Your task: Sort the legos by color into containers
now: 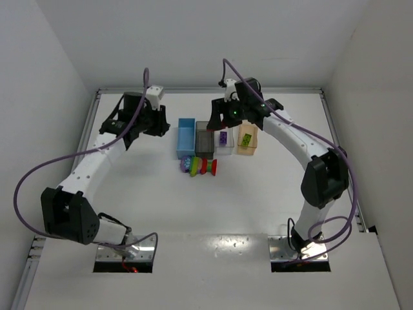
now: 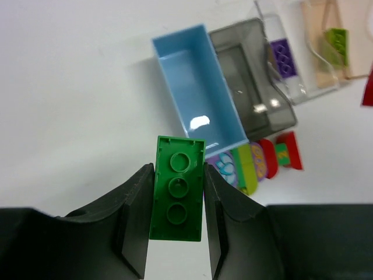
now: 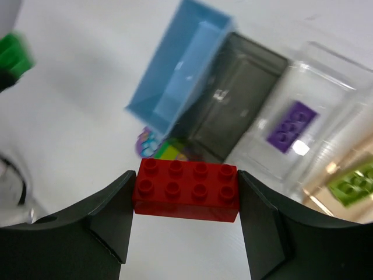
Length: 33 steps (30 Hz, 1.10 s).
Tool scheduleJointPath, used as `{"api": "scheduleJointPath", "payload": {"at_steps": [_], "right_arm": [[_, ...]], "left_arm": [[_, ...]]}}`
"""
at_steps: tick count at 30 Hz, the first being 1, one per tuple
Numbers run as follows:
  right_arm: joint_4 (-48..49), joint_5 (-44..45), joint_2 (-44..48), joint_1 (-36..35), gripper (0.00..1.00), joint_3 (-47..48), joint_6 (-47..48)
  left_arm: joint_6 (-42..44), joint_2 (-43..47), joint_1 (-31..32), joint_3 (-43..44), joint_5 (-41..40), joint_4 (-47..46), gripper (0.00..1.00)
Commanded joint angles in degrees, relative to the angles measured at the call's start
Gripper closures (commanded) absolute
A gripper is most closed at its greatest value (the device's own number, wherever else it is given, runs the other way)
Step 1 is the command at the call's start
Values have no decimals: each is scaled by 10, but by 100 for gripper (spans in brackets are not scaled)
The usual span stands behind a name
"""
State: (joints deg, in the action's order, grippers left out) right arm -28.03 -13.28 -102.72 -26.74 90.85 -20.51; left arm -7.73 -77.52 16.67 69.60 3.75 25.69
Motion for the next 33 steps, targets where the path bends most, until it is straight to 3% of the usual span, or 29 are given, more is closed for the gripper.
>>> {"api": "scheduleJointPath", "payload": {"at_steps": [1,2,5,8,14,24,27,30,31,33], "right_arm": [[82,-209,0,2,100,-6,77],[82,-244,-11,7,100,-6,96],[64,-310,-50,7,96,7,173],[43,-317,-76,7,94,13,253],[-50,-306,-165,13,89,86,394],[-14,-279,-218,19,86,137,420],[-9,-265,-233,19,77,150,420],[-4,-240,-239,13,52,156,415],[2,-235,-245,13,39,156,415],[2,-235,-245,13,32,156,415]], "left_arm": [[-14,-37,-57,39,243,37,91],[-21,-47,-65,39,310,38,91],[-21,-90,-78,48,409,43,90],[-21,-134,-78,74,446,43,87],[-33,-166,-90,96,447,33,85],[-52,-190,-90,106,441,8,85],[-52,-196,-90,106,435,8,85],[-52,-204,-90,106,427,8,85],[-52,-211,-90,106,427,8,85],[-52,-216,-90,121,420,8,85]]}}
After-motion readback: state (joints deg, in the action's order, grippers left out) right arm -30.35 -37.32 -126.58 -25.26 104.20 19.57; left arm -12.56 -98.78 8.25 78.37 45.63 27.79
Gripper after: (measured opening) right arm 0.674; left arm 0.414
